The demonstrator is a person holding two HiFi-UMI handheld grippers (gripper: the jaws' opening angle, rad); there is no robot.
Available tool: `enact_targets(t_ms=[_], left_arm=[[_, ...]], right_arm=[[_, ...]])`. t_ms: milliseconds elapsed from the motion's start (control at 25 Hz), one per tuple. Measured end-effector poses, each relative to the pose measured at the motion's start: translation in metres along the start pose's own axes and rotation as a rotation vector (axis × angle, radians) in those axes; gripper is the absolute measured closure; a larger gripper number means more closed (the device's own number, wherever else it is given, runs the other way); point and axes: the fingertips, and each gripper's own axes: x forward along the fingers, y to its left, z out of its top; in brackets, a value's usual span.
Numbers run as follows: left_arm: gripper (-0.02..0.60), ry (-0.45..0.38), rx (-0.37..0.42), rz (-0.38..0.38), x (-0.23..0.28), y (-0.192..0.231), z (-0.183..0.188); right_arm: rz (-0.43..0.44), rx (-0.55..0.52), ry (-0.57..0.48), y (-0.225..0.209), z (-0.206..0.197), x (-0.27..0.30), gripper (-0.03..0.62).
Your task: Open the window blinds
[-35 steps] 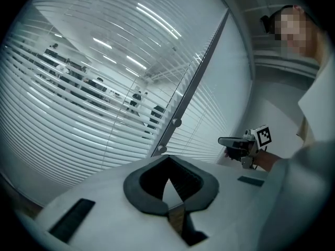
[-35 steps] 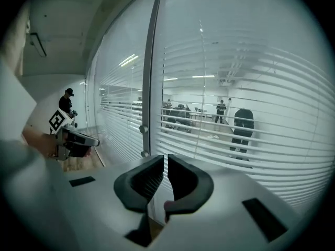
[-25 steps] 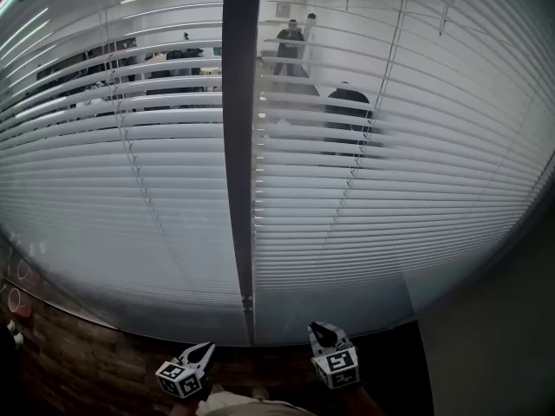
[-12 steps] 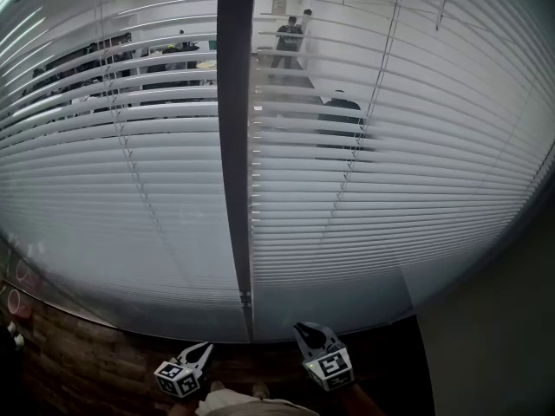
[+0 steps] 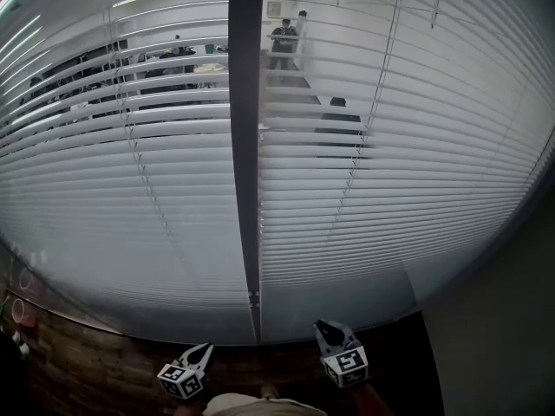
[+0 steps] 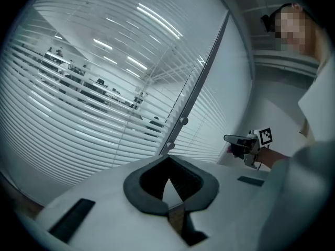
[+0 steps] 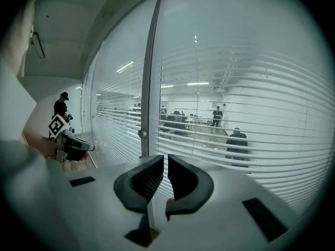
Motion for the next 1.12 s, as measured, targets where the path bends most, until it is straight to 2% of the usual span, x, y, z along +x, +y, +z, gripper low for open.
enact_targets(t_ms=[240,400,680,760,880,960,1120], left_arm=[[0.571,-0.024,0.009,-0.014,-0.007,0.018,0.007],[0.571,-0.020,-0.003,-0.025,-0.010,0.008,0.011],[0.571,0.000,-0.030,-0.034,-0.060,0.048,0.022],[0.571,0.003,-0.021,-0.033,-0.074,0.063,0.009],[0.571,0.003,0.007,-0.022,-0.094,0.099,-0.045],[0.571,-0.011,0.014,-0.029,-0.107,0.111,-0.066],[0.571,-0.035,0.016,-0.072,-0.130,0.106,-0.048]], right_arm=[[0.016,-0.013,-0.014,0.026,0.008,0.018,0.563],[0.018,-0.024,-0.013,0.027,0.011,0.013,0.563],[0.017,0.066,-0.022,0.083,0.039,0.027,0.563],[0.010,0.075,-0.026,0.103,0.025,0.028,0.563],[-0.028,0.110,-0.041,0.138,-0.033,0.032,0.563],[-0.066,0.148,-0.066,0.153,-0.059,0.032,0.563],[-0.105,0.195,-0.098,0.170,-0.040,0.021,0.563]])
